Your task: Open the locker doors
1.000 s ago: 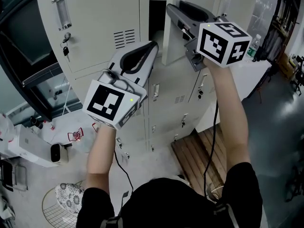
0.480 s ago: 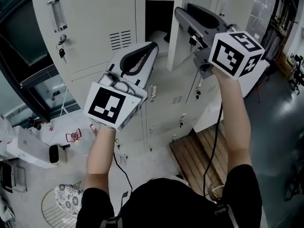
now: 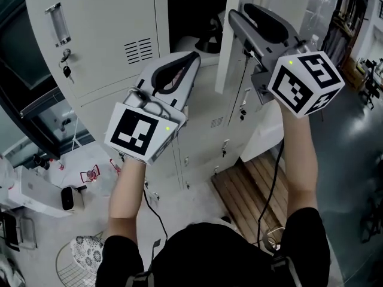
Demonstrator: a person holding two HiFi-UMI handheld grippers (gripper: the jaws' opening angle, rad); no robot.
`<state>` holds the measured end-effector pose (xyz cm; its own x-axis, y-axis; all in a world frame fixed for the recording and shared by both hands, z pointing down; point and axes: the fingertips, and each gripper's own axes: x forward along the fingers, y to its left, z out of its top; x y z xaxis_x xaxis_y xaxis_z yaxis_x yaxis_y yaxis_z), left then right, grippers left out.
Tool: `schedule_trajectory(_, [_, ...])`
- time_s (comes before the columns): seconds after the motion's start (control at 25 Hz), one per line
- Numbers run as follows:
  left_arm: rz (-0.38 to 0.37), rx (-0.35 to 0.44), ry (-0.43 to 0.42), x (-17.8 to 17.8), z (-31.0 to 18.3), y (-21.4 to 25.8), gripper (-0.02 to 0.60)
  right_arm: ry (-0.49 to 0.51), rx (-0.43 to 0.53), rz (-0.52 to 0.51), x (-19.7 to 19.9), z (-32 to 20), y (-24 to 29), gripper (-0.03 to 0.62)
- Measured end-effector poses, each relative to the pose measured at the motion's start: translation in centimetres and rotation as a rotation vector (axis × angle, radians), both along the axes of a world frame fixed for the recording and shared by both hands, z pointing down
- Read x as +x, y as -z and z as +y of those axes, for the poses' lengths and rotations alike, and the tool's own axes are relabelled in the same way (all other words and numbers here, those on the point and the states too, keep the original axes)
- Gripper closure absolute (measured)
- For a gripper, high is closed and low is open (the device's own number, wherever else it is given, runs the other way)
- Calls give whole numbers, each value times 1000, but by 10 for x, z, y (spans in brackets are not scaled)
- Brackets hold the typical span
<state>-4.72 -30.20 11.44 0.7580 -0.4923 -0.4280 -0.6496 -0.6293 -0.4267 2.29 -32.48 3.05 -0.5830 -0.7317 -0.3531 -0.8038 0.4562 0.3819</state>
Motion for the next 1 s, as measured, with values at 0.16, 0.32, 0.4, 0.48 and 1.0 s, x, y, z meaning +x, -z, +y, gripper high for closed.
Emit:
schedule_trajectory(0.16, [-5, -7, -23, 13, 0, -1, 564, -30, 4, 1, 16, 9, -1, 447])
schedule_trajectory(0.32, [-10, -5, -48, 26, 2, 0, 564, -70, 9, -4, 33, 18, -1, 457])
schedule_trajectory(0.4, [-15, -5, -62, 31, 4, -1, 564, -88, 9, -6, 41, 24, -2, 465])
schedule_trajectory(0.48, [-15, -15, -75, 36, 4, -2, 564, -98, 8, -13, 50, 28, -2, 467])
schedule_trajectory(1.0, [-3, -23, -180, 70, 8, -8, 564, -202, 29, -60, 104, 44, -3, 467])
